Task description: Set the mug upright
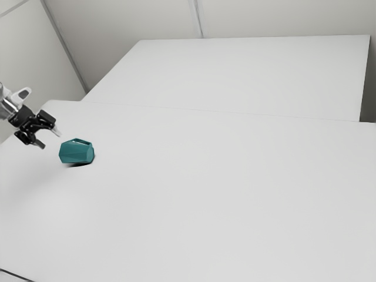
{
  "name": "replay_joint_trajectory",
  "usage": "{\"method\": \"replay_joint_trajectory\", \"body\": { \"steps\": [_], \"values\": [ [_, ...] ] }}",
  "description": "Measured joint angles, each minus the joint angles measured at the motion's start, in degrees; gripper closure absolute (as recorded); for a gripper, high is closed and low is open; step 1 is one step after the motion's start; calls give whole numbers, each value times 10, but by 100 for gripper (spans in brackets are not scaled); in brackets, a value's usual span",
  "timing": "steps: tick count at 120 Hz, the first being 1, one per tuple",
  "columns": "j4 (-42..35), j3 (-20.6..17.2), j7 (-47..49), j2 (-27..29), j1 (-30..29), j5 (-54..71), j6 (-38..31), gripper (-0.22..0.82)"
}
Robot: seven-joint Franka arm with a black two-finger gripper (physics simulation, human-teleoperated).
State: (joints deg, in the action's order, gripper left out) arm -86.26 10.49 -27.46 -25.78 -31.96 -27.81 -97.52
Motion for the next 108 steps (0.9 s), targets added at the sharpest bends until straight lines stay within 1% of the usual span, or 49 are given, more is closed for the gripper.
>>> {"method": "replay_joint_trajectory", "body": {
  "steps": [24, 38, 55, 70, 108],
  "values": [
    [73, 1, -66, -79, -27, -50, -2, 0],
    [88, 0, -100, -105, -32, -87, -1, 0],
    [90, 0, -139, -125, -40, -140, 5, 0],
    [90, 0, -166, -135, -46, -178, 23, 0],
    [78, -3, -215, -143, -47, -235, 60, 0]
  ]
}}
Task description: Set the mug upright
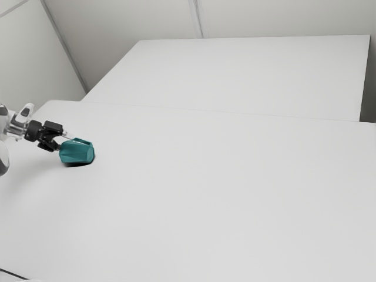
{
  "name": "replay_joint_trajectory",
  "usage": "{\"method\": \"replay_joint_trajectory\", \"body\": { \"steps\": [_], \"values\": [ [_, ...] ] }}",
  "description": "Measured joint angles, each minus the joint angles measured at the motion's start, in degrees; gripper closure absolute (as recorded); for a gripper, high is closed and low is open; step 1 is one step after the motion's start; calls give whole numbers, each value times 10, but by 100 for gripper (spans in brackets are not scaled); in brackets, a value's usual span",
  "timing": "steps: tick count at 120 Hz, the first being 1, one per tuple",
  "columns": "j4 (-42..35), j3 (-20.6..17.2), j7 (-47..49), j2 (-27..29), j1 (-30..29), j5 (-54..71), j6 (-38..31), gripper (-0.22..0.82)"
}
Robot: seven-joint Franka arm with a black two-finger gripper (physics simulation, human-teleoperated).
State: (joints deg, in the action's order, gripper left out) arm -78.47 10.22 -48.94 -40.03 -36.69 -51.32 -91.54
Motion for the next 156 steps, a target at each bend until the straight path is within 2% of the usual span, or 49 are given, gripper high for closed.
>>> {"method": "replay_joint_trajectory", "body": {
  "steps": [22, 47, 57, 68, 86, 108, 120, 156],
  "values": [
    [-15, -1, -19, 0, 0, -4, 6, 1],
    [-16, -2, -34, 1, 3, 1, 5, 49],
    [-13, -2, -39, 4, 6, 5, 4, 60],
    [-9, -5, -43, 11, 10, 12, 3, 68],
    [-8, -6, -46, 19, 21, 17, 1, 74],
    [-11, -15, -44, 33, 37, 34, -10, 77],
    [-29, -17, -33, 80, 68, 65, -22, 78],
    [-183, -34, 67, 256, 219, 258, -123, 79]
  ]
}}
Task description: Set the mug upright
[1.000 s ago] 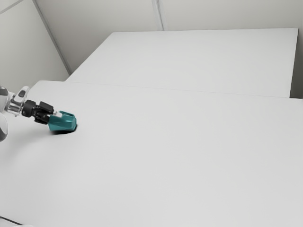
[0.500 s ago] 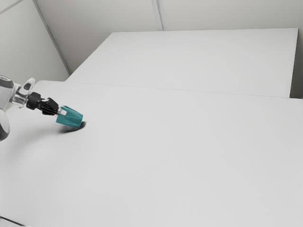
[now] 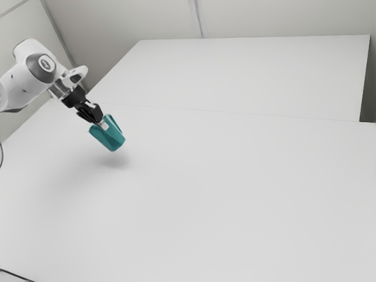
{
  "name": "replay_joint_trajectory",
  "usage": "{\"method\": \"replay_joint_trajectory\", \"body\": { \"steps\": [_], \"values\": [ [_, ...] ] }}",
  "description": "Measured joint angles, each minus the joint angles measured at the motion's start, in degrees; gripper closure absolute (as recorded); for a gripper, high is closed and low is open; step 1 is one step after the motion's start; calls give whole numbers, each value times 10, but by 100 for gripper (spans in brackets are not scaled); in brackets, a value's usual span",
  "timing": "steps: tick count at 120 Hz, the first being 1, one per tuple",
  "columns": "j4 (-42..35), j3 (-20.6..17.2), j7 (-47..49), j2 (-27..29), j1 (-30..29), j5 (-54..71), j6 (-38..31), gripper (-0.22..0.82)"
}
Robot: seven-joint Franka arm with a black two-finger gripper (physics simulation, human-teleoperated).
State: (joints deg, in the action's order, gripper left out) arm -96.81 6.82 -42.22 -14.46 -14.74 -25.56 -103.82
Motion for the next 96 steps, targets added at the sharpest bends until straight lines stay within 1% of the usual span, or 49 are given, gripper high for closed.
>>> {"method": "replay_joint_trajectory", "body": {
  "steps": [7, 15, 30, 45, 63, 80, 96],
  "values": [
    [-30, -12, 29, 28, 23, 46, -26, 79],
    [-72, -18, 64, 60, 54, 93, -60, 79],
    [-127, -39, 135, 96, 91, 175, -119, 79],
    [-184, -52, 207, 130, 113, 211, -168, 79],
    [-252, -75, 298, 175, 131, 226, -199, 79],
    [-280, -90, 379, 191, 143, 231, -214, 79],
    [-296, -98, 446, 180, 151, 233, -239, 79]
  ]
}}
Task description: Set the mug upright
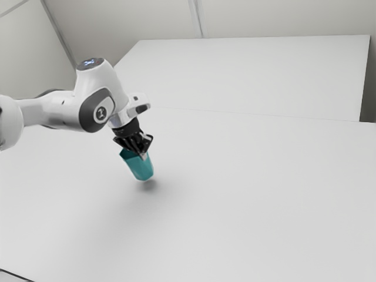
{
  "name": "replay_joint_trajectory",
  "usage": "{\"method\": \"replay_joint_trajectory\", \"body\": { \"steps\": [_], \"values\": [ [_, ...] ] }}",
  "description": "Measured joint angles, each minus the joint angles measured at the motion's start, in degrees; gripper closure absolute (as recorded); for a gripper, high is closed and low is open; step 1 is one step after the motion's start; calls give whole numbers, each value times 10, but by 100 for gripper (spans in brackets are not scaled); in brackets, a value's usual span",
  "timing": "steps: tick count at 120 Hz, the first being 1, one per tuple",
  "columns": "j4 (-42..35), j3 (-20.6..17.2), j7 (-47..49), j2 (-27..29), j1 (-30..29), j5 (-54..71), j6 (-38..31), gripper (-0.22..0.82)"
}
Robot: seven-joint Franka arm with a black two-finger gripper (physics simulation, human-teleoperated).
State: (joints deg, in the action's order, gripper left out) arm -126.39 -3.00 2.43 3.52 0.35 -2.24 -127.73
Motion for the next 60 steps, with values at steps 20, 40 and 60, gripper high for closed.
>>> {"method": "replay_joint_trajectory", "body": {
  "steps": [20, 40, 60],
  "values": [
    [1, -1, 67, -35, 2, 8, -34, 79],
    [2, -1, 121, -54, 2, 11, -55, 79],
    [2, -1, 163, -68, 1, 12, -66, 79]
  ]
}}
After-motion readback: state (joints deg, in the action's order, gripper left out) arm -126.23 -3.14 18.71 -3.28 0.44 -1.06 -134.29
